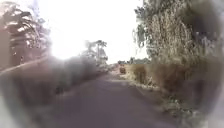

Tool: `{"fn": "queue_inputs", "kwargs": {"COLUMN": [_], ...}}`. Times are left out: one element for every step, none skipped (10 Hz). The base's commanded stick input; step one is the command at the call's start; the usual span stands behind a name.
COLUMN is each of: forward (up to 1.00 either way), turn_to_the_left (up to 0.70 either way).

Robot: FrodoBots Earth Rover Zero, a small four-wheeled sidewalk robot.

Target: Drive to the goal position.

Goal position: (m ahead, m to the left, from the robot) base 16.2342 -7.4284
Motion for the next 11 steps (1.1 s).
{"fn": "queue_inputs", "kwargs": {"forward": [0.5,0.5,0.5,0.5,0.5,0.5,0.5,0.5,0.5,0.5,0.5], "turn_to_the_left": [0.01,0.01,0.01,0.01,0.01,0.01,0.01,0.01,0.01,0.01,0.01]}}
